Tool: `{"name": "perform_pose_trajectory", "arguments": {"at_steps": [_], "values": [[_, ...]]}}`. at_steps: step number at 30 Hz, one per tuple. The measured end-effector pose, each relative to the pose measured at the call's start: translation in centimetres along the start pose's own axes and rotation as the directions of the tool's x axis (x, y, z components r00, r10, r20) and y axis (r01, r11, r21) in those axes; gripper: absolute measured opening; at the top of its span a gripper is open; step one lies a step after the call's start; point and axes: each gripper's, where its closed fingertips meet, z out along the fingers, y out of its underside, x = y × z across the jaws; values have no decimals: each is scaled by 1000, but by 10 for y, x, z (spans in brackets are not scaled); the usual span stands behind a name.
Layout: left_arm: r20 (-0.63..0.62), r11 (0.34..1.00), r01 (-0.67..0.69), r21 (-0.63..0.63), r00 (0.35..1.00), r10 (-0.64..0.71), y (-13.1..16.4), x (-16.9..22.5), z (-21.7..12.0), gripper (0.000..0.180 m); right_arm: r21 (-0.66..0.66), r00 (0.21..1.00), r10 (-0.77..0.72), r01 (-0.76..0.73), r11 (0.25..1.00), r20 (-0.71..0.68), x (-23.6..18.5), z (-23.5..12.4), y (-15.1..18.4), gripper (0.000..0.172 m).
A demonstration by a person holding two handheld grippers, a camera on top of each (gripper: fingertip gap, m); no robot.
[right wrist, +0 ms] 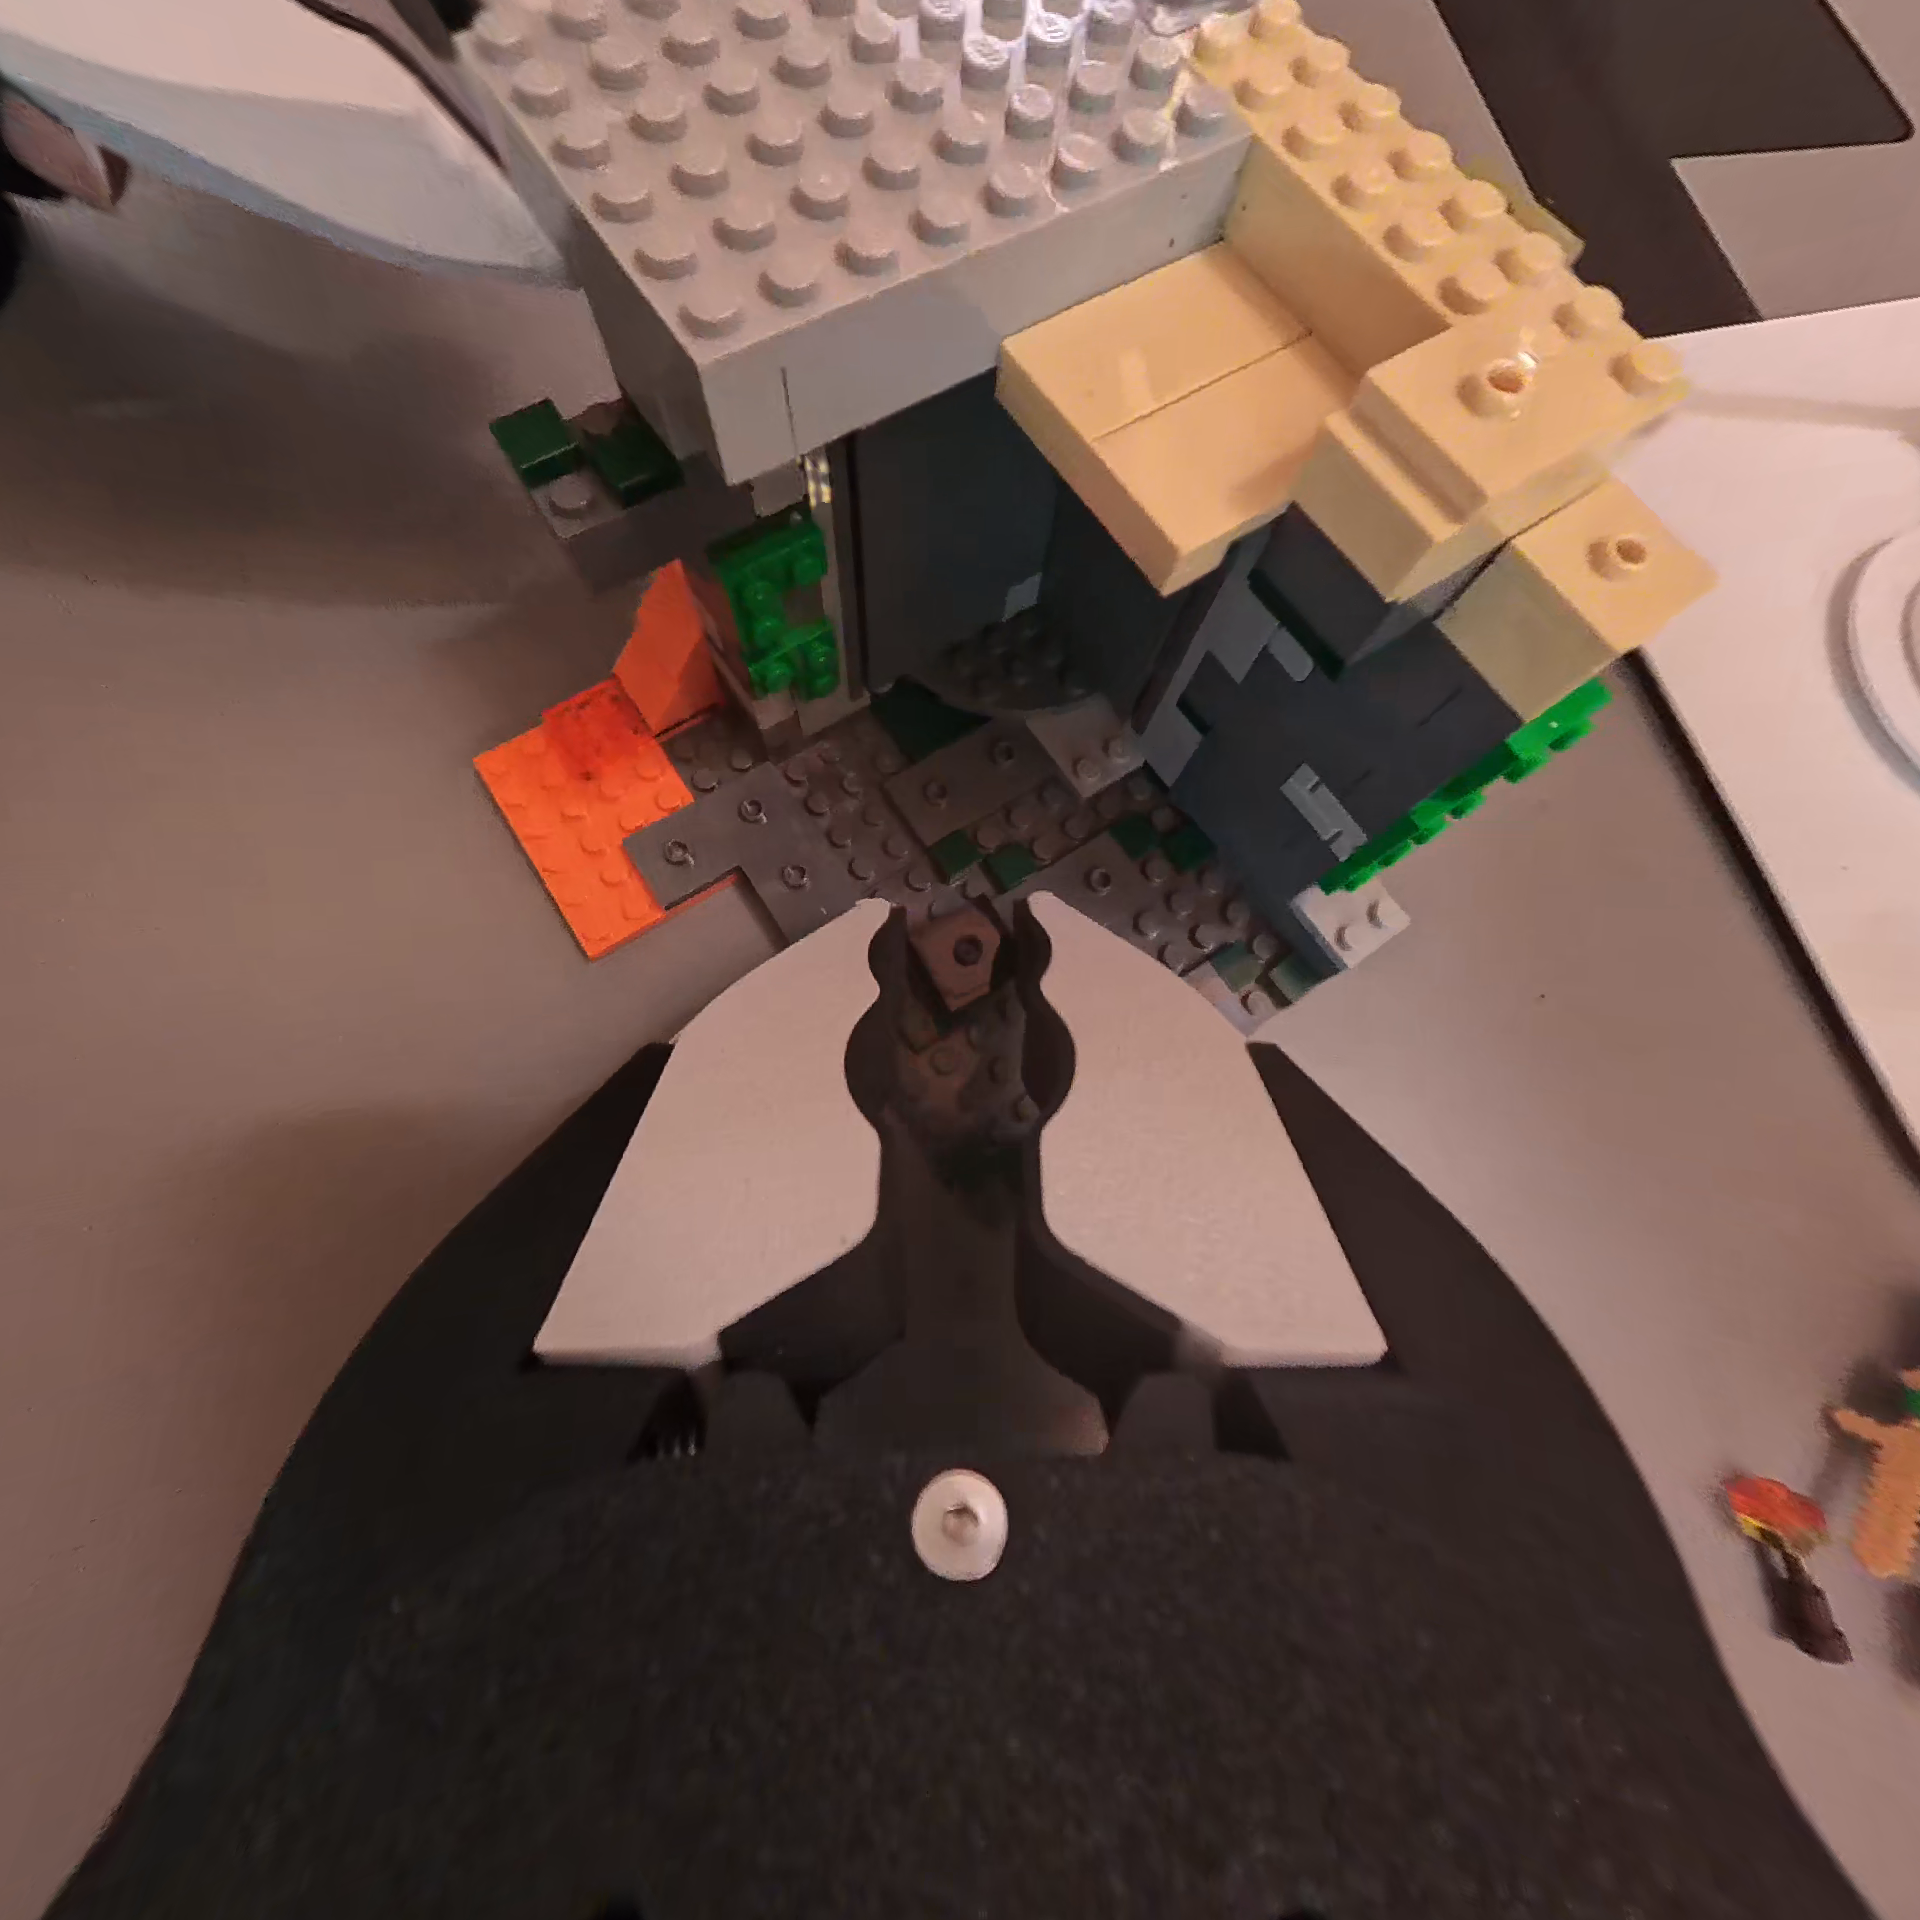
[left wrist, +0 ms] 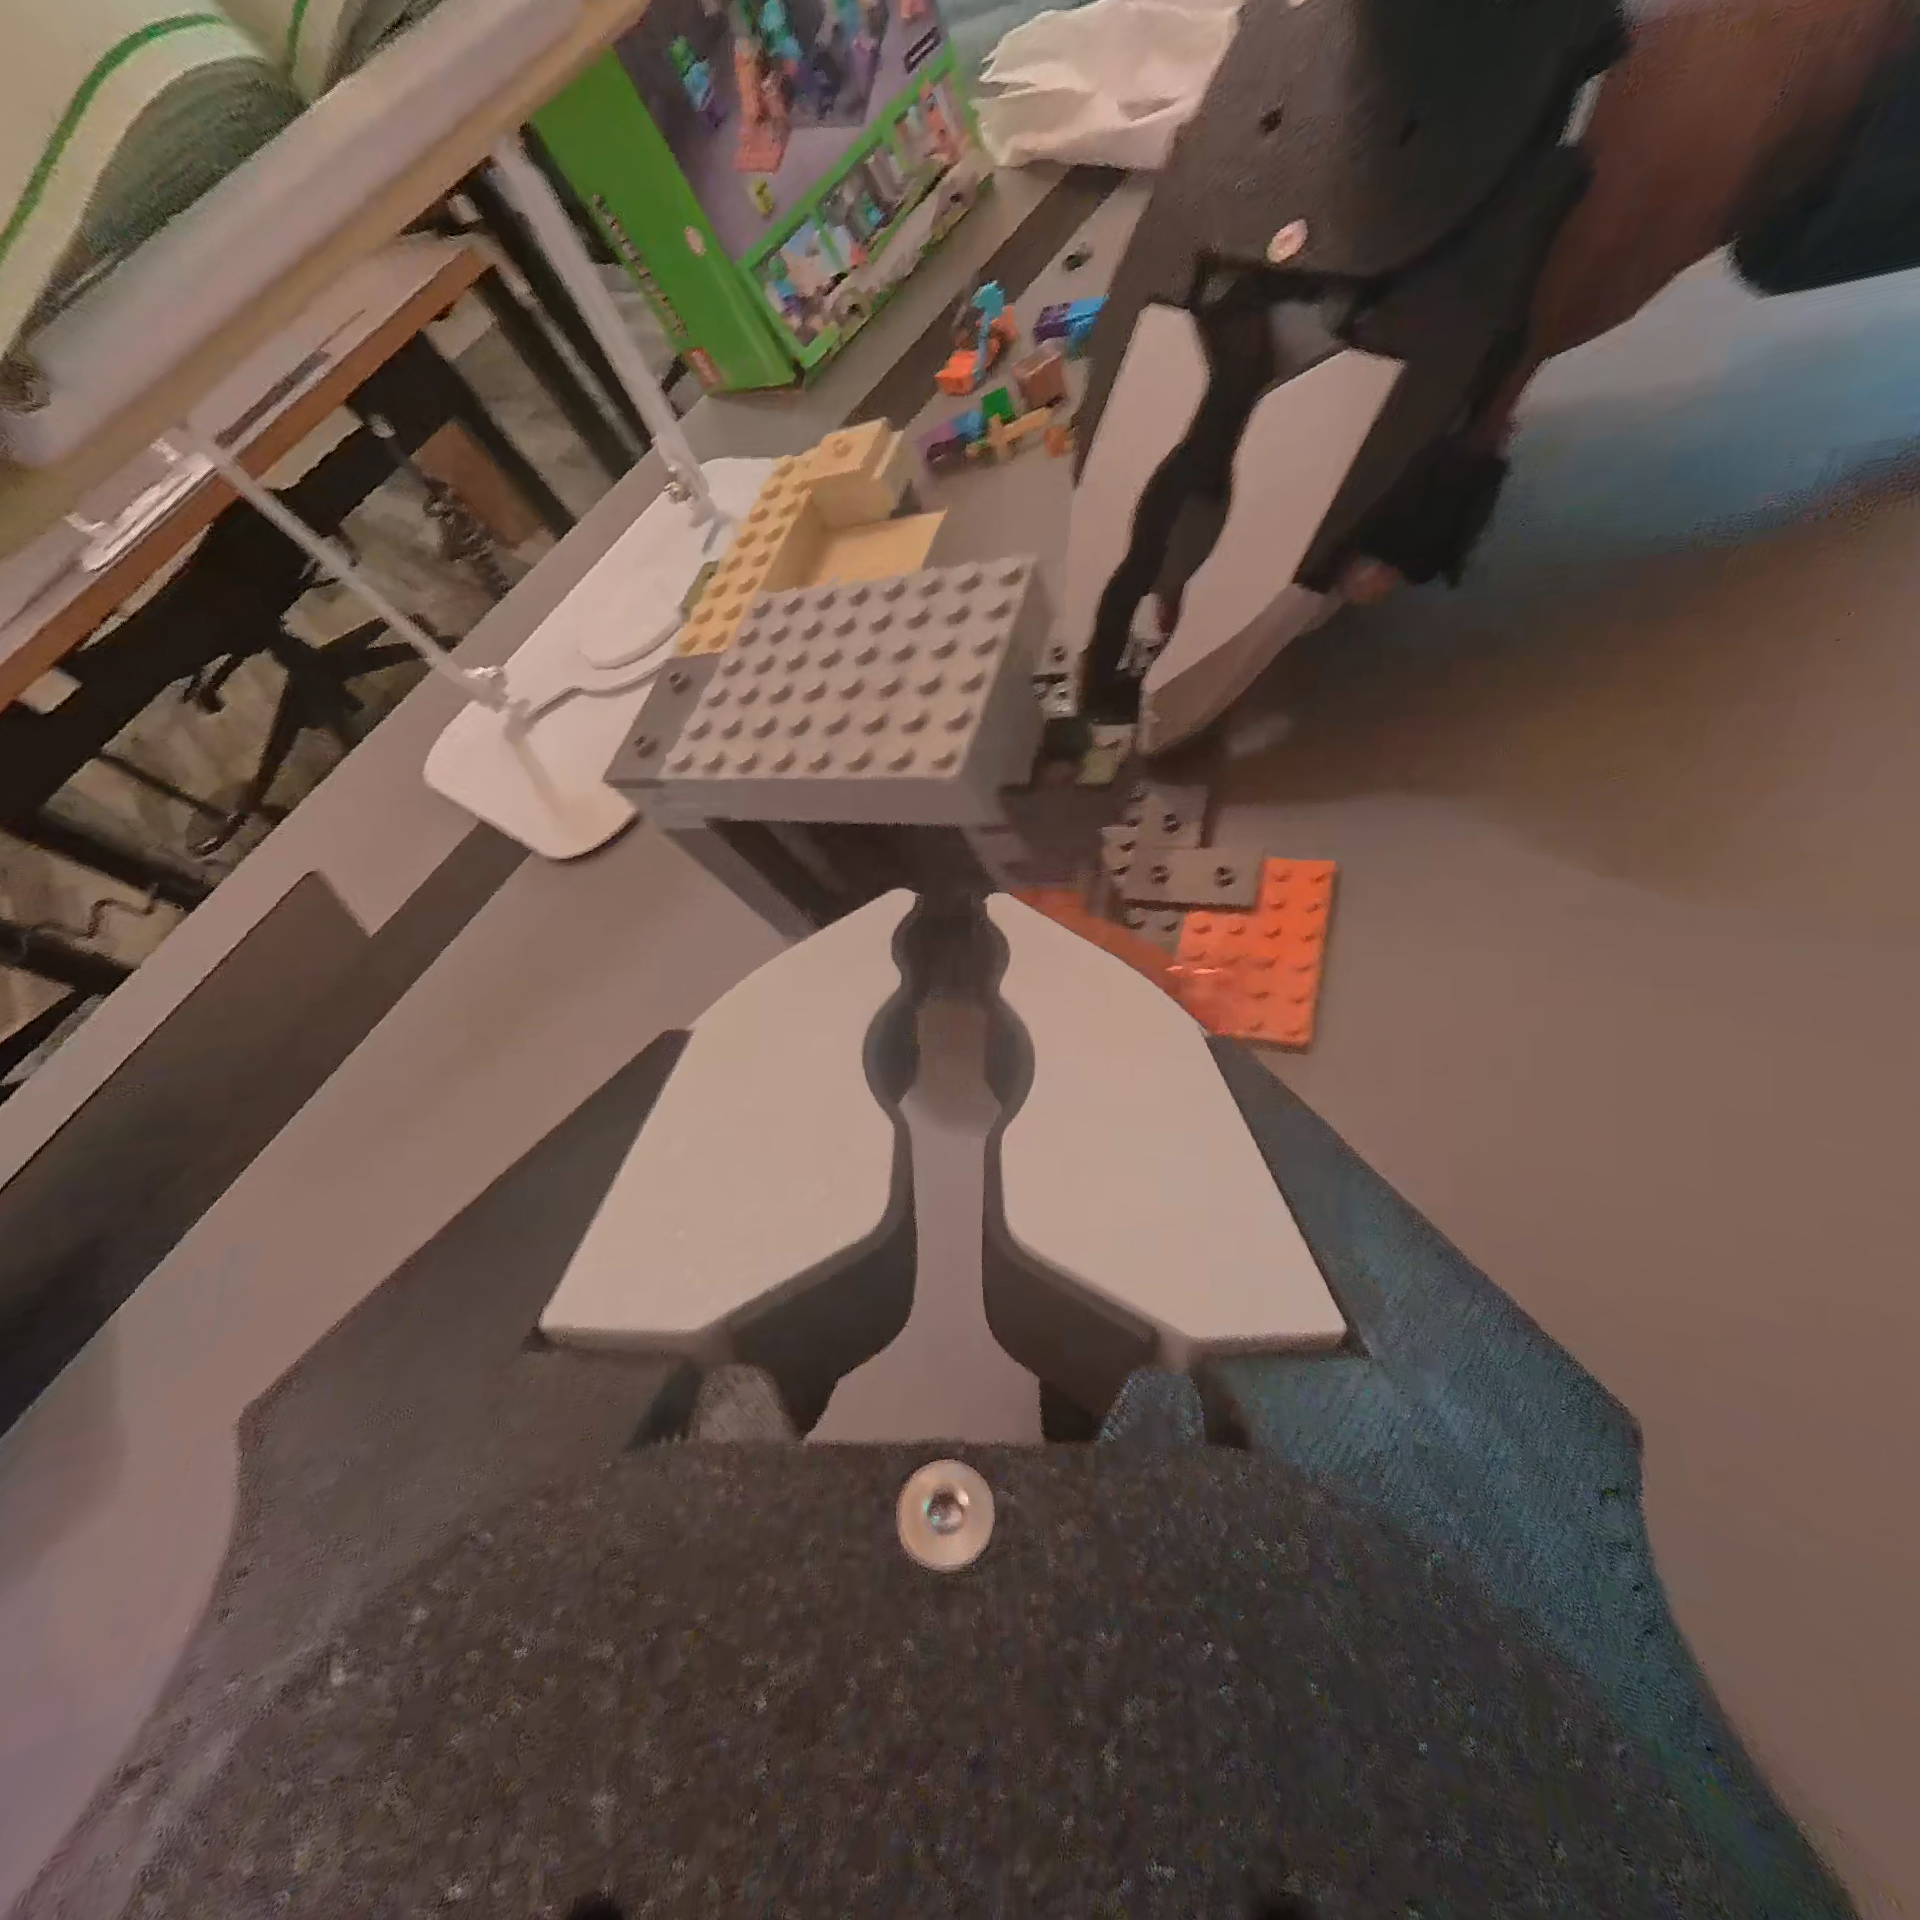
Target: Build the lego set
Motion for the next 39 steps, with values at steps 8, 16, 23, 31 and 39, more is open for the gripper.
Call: {"name": "perform_pose_trajectory", "arguments": {"at_steps": [8, 16, 23, 31, 39], "values": [[-93, 996, -22, -81, 996, 15, 21, 13, 8, 7, 22, 999, -31, 30, 999, 43, -6, -14, -7, 26], [-115, 993, -7, -116, 993, -6, 31, 17, 15, 9, -96, 987, -143, 150, 984, 73, -2, -11, 3, 27], [-50, 983, 2, -184, 999, -11, 49, 3, 25, 7, -143, 962, -201, 229, 963, 186, -2, 1, 2, 16], [16, 974, 74, -212, 997, -72, 61, -23, 29, 8, -150, 913, -319, 363, 920, 254, 4, 11, -6, 16], [-129, 990, 93, -103, 986, -106, 37, -6, 5, 5, -183, 949, -224, 266, 946, 223, 5, 12, -7, 17]]}}
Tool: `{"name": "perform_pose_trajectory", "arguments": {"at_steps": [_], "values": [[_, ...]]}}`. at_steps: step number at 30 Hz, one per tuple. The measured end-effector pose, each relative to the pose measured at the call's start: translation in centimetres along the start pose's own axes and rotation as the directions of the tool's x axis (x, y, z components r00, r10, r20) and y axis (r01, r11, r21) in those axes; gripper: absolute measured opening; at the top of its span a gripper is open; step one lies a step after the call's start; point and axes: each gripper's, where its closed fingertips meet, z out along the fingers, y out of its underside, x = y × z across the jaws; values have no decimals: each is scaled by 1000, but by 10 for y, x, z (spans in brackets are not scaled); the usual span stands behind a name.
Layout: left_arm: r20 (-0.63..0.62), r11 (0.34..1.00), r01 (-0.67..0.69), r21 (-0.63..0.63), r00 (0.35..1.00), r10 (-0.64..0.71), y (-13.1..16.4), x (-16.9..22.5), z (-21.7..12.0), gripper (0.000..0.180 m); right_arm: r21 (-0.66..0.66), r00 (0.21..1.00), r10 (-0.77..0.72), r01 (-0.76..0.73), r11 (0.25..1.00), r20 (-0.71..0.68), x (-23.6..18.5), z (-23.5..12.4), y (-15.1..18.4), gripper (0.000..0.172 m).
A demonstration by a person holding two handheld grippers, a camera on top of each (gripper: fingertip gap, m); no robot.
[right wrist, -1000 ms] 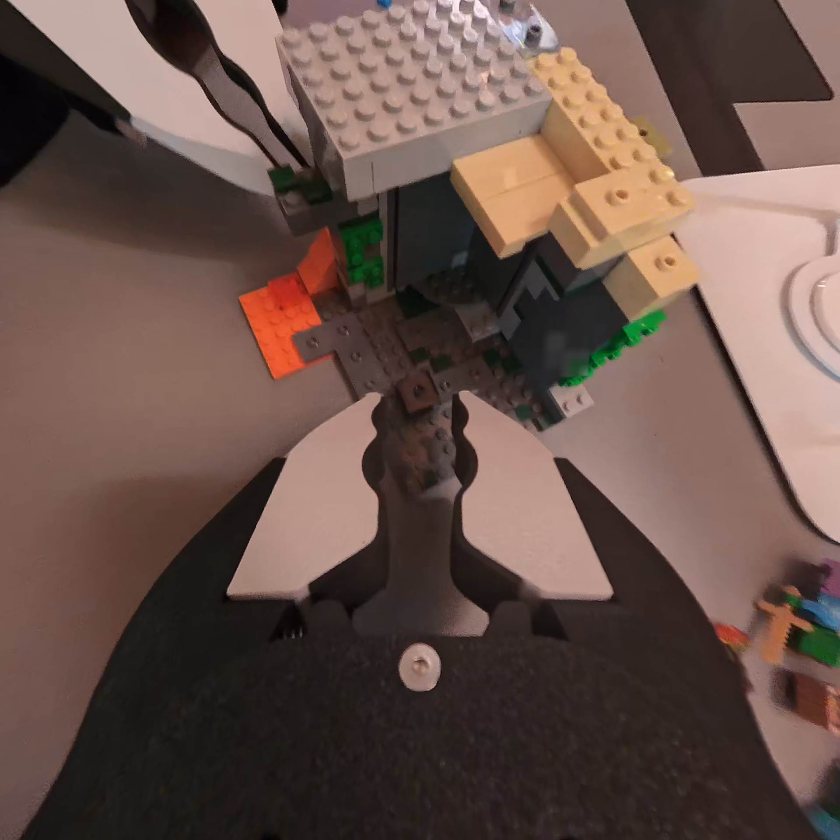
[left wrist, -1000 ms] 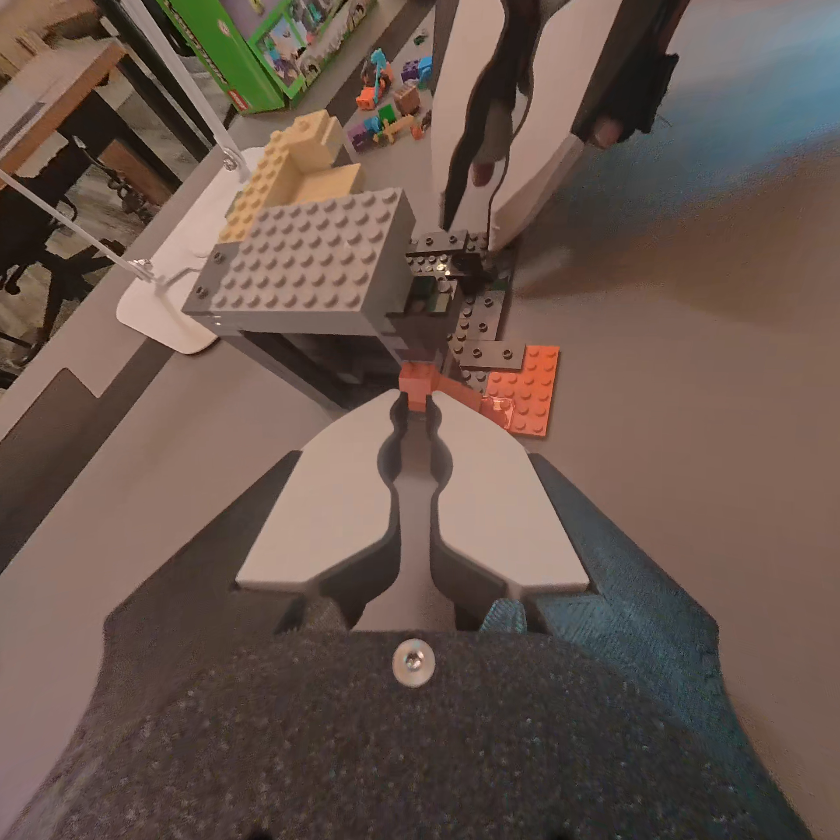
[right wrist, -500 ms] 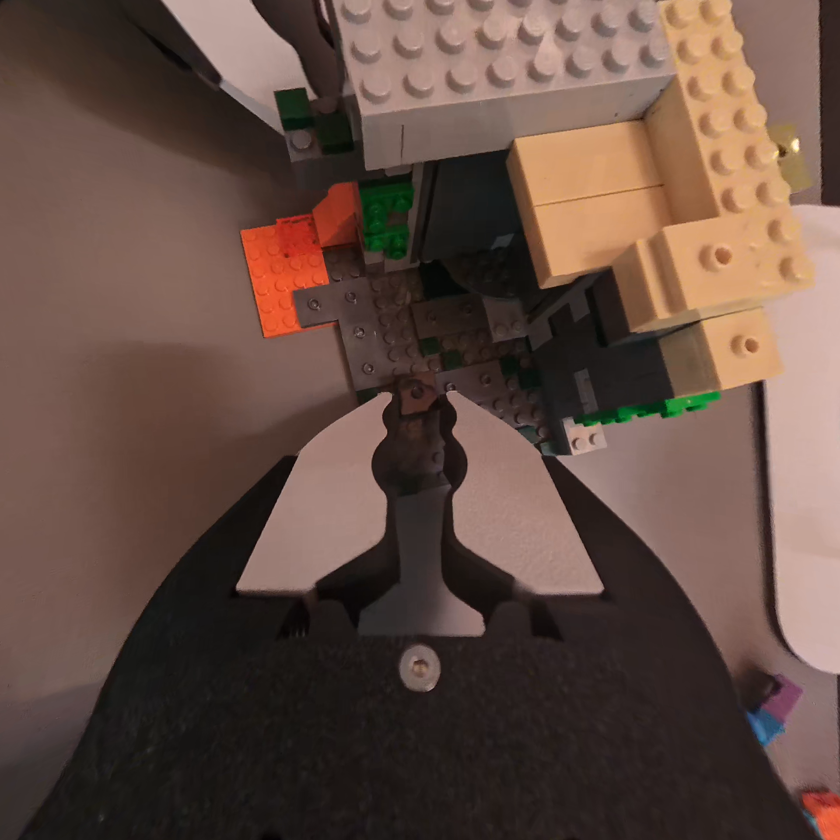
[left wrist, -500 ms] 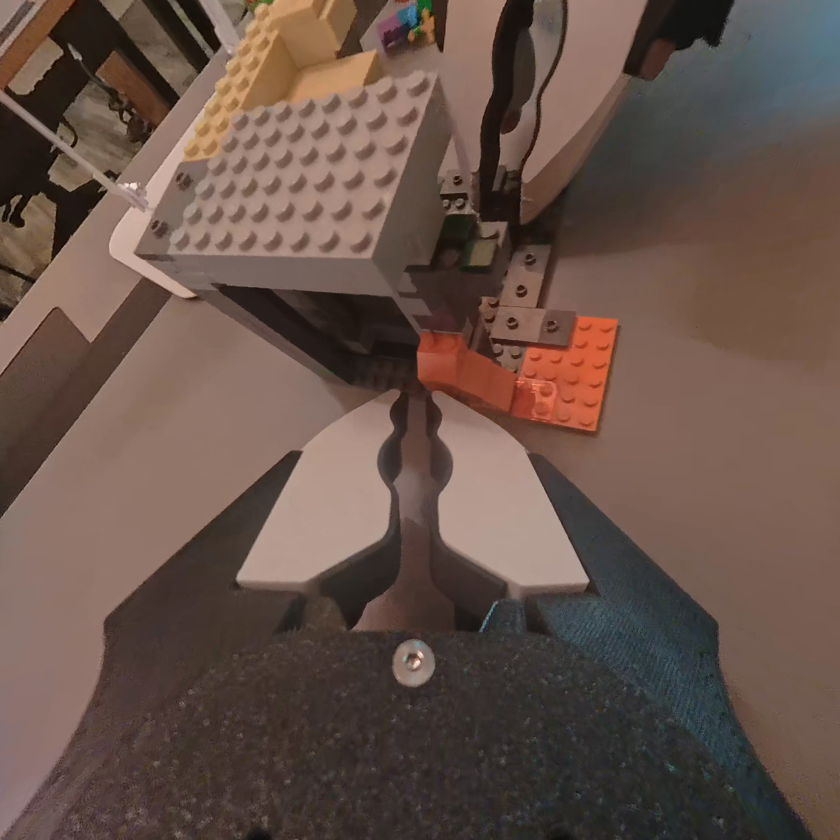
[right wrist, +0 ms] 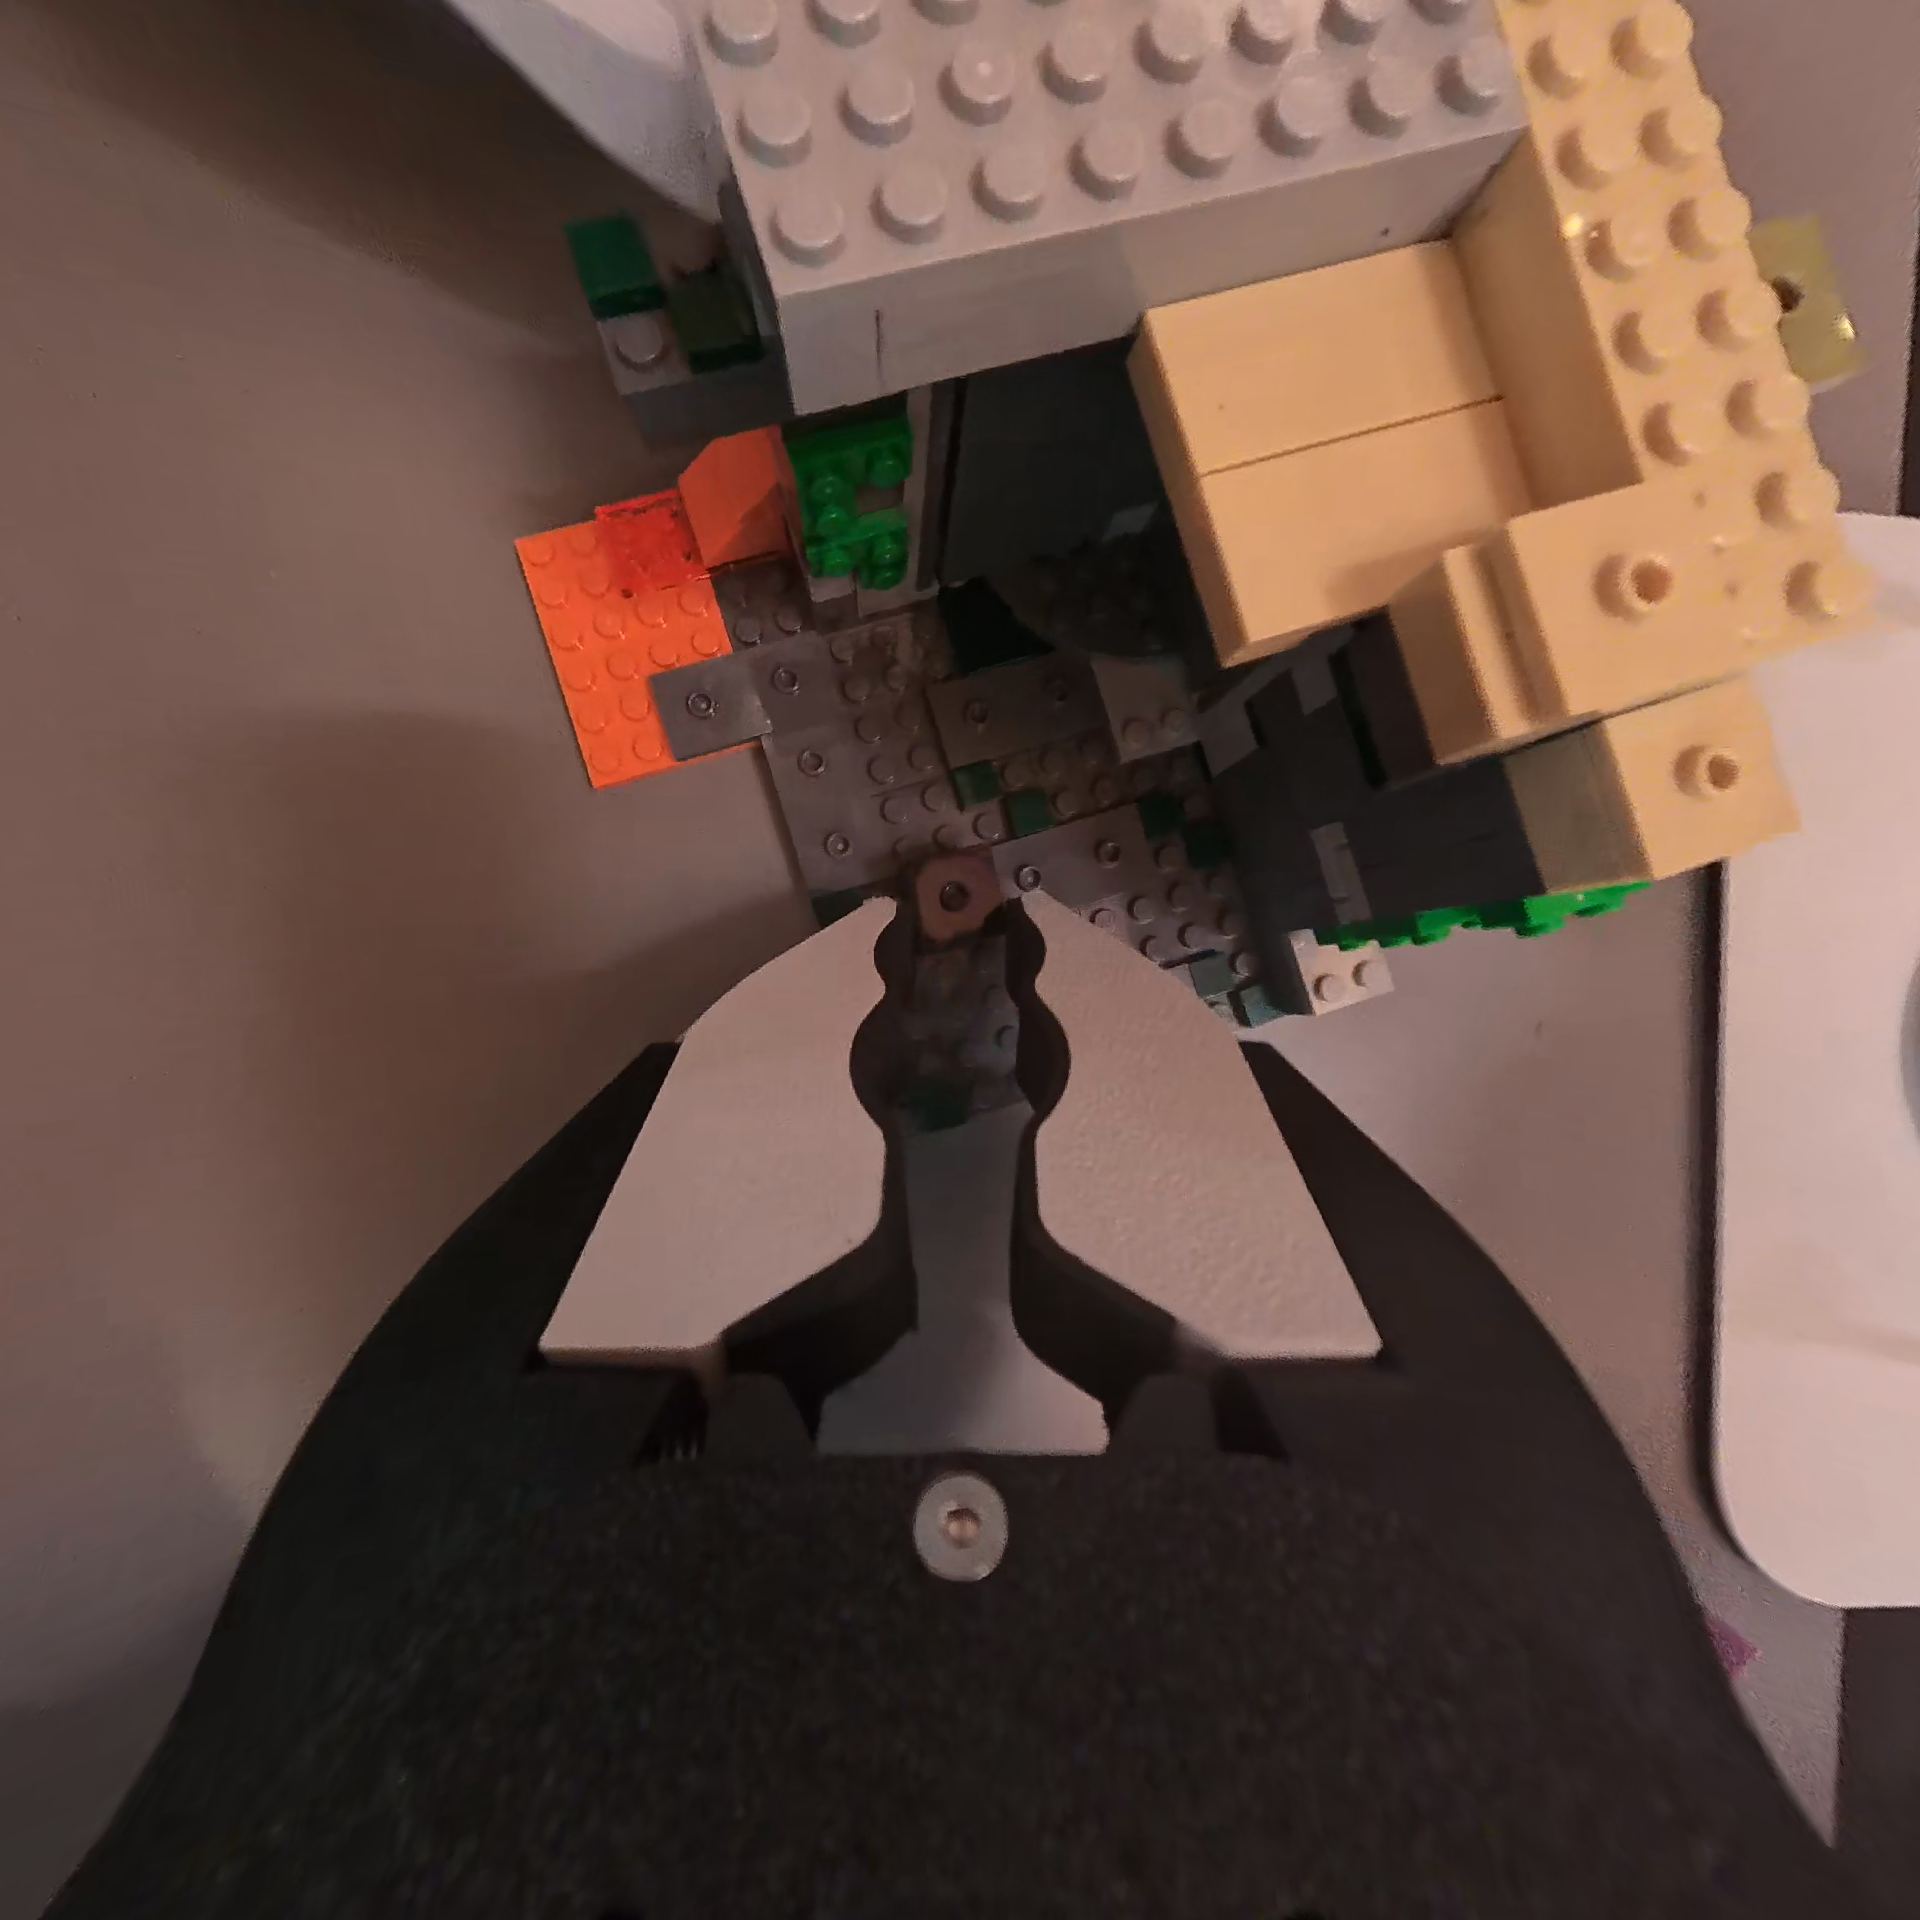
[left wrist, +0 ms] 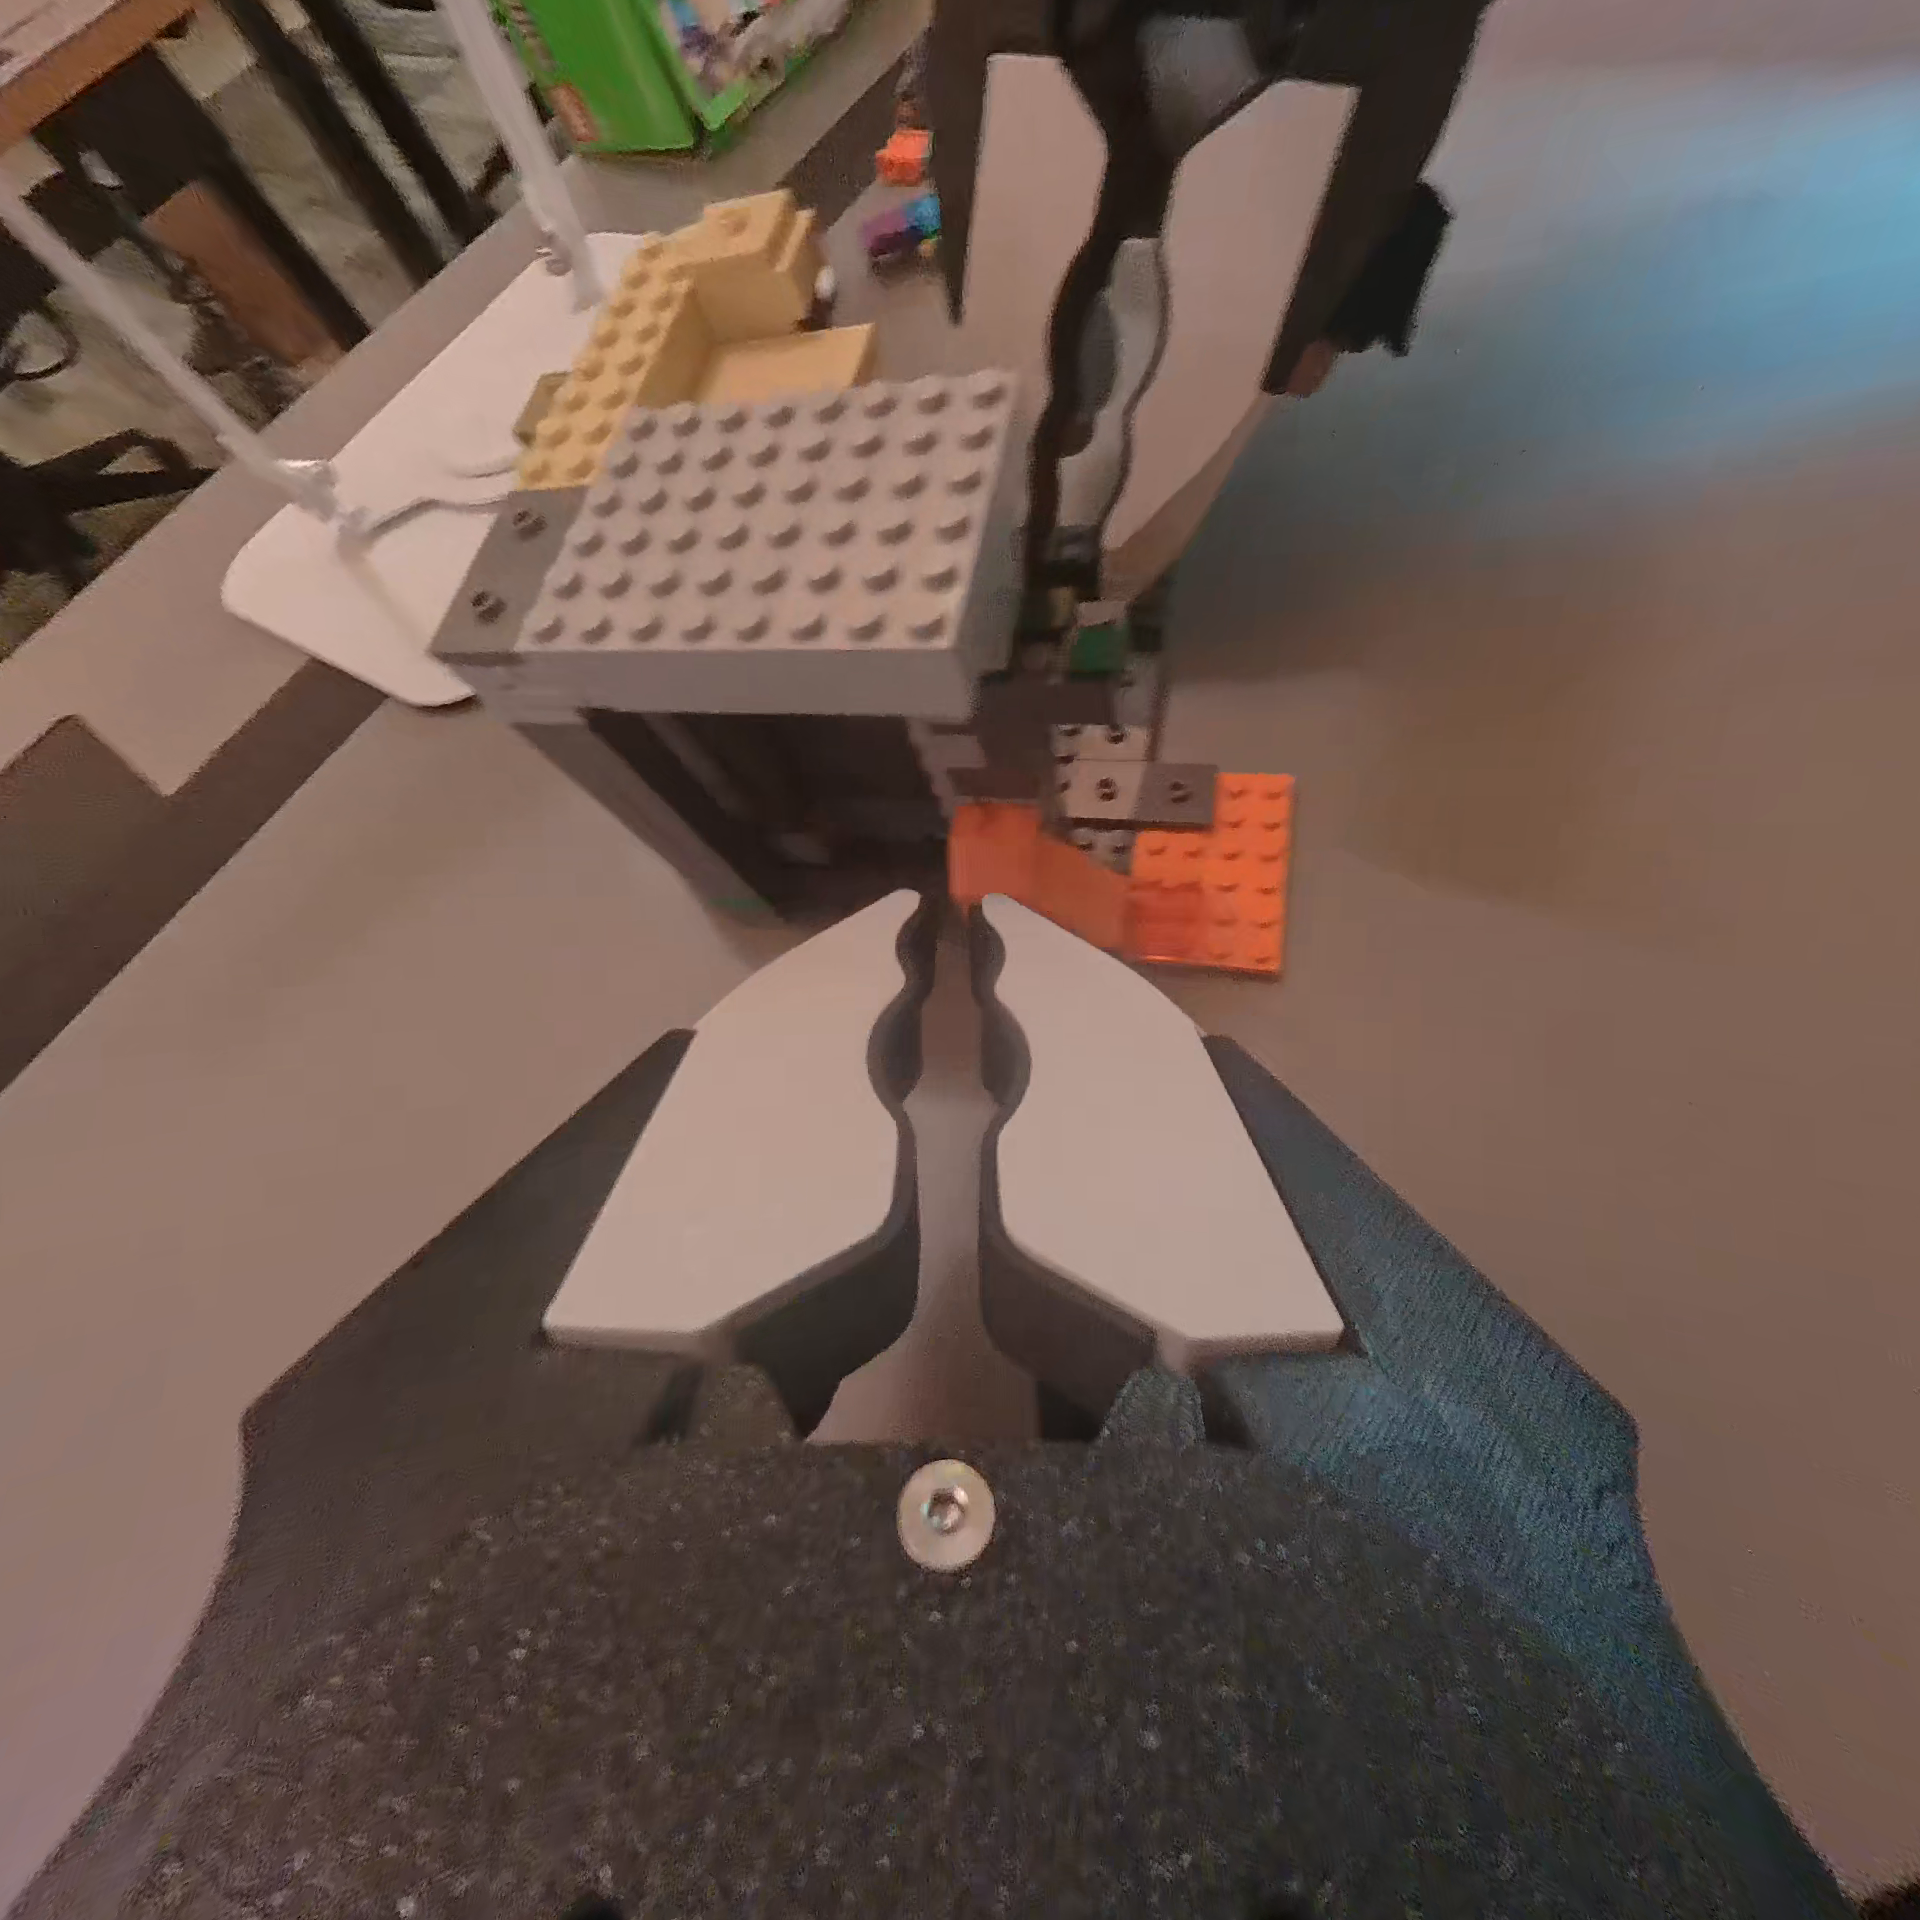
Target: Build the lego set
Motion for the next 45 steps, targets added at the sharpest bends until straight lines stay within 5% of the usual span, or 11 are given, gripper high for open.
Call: {"name": "perform_pose_trajectory", "arguments": {"at_steps": [9, 16, 22, 34, 42, 45], "values": [[0, 993, -20, -114, 1000, 20, 19, 6, 20, 7, -13, 995, -101, 101, 995, 15, -1, 0, 0, 16], [6, 996, 12, -93, 1000, -12, 17, 0, 14, 7, -59, 963, -248, 255, 965, 106, -1, 0, 2, 16], [-114, 997, 69, -27, 991, -72, 2, 19, 9, 4, -56, 936, -320, 331, 942, 146, -2, -1, 3, 16], [-93, 995, 97, -34, 991, -100, 3, 15, 13, 4, -79, 868, -451, 474, 877, 207, -2, -1, 5, 16], [-88, 995, 93, -37, 991, -96, 3, 15, 14, 4, -92, 844, -482, 513, 853, 233, -2, -1, 5, 16], [-80, 995, 96, -35, 992, -99, 2, 13, 15, 4, -121, 903, -386, 411, 904, 188, 1, -1, 5, 17]]}}
